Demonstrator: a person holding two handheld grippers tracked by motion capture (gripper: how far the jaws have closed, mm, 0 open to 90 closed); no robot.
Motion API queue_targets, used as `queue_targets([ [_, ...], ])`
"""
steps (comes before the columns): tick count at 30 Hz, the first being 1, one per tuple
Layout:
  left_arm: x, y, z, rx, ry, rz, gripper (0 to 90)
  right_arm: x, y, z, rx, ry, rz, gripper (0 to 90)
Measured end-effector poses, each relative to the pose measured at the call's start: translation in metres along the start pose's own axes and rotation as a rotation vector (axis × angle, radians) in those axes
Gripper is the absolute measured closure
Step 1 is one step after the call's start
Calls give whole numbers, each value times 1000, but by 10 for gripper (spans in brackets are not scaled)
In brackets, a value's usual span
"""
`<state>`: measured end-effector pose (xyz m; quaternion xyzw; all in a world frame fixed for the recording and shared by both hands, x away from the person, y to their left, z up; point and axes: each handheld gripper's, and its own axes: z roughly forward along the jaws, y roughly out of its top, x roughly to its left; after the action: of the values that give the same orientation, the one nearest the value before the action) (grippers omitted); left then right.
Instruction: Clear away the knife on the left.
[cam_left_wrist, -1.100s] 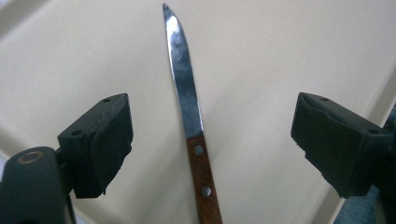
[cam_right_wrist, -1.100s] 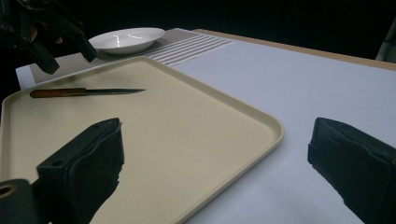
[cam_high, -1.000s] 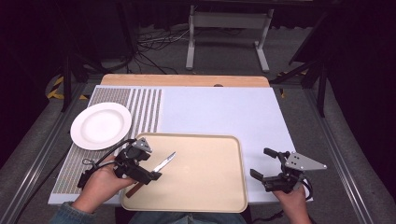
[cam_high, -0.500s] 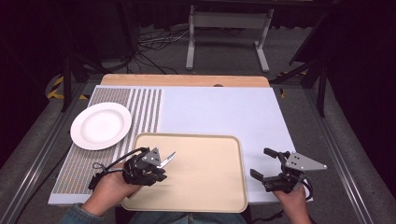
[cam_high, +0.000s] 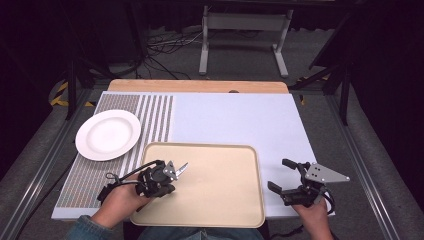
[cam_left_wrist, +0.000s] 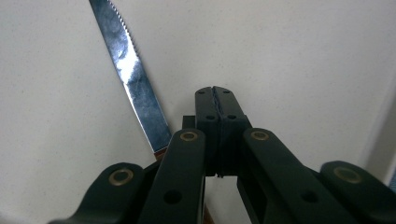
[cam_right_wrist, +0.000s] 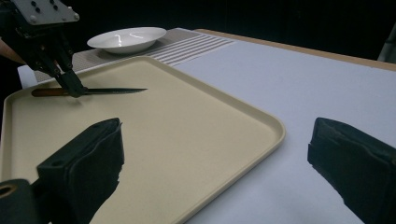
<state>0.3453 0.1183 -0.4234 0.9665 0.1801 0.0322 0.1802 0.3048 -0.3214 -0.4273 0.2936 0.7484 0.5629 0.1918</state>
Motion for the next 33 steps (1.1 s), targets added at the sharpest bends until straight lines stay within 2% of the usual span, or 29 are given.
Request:
queue_targets([
  [4, 2, -1, 2, 17, 14, -5, 900, 0, 0, 0, 0, 2, 4, 41],
  [15, 10, -4, 3, 22, 24, -41, 900, 0, 0, 1, 4, 2, 5, 41],
  [24, 20, -10, 2, 6, 32, -82, 900, -1, 0, 1, 4, 3, 6, 41],
  [33, 28, -15, 1, -14, 34, -102, 899, -1, 0, 1, 5, 2, 6, 41],
])
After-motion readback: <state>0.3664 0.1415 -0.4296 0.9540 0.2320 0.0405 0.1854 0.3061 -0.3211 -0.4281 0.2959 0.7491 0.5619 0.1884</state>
